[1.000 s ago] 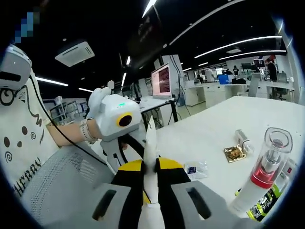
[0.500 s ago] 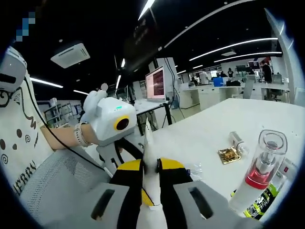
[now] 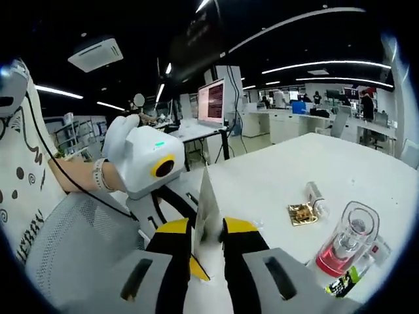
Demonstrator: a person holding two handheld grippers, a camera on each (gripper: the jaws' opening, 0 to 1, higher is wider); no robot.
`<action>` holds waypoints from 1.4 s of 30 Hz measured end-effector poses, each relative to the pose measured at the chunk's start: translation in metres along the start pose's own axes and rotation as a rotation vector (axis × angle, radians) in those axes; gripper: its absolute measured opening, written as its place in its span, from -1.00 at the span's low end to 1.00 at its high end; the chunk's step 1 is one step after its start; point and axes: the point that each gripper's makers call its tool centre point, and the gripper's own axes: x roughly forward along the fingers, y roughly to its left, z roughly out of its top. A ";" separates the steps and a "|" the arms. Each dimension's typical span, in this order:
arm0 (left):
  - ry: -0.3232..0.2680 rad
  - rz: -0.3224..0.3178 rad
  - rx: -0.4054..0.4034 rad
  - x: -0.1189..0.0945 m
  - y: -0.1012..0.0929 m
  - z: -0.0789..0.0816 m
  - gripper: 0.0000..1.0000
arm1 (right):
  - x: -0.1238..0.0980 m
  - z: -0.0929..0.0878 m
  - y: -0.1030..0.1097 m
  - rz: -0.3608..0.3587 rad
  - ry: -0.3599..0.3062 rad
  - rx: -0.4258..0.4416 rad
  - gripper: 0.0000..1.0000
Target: Arrange the skincare products in the storage area until every visible bottle or jar stands upright without overlapping.
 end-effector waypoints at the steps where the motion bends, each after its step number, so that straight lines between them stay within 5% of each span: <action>1: -0.003 0.002 -0.001 0.002 -0.001 0.002 -0.44 | -0.001 -0.001 0.000 0.008 0.036 -0.024 -0.64; 15: -0.006 0.012 0.004 0.005 0.000 0.004 -0.44 | -0.005 -0.005 -0.008 0.112 0.407 -0.184 -0.58; 21: -0.006 0.010 -0.004 0.006 0.002 0.004 -0.44 | -0.002 0.000 -0.005 0.146 0.494 -0.213 -0.58; 33: -0.007 0.013 -0.011 0.006 0.003 0.003 -0.44 | -0.003 -0.006 -0.003 0.221 0.791 -0.266 -0.64; 42: -0.011 0.015 -0.010 0.007 0.004 0.004 -0.44 | 0.005 -0.006 -0.006 0.227 0.888 -0.256 -0.70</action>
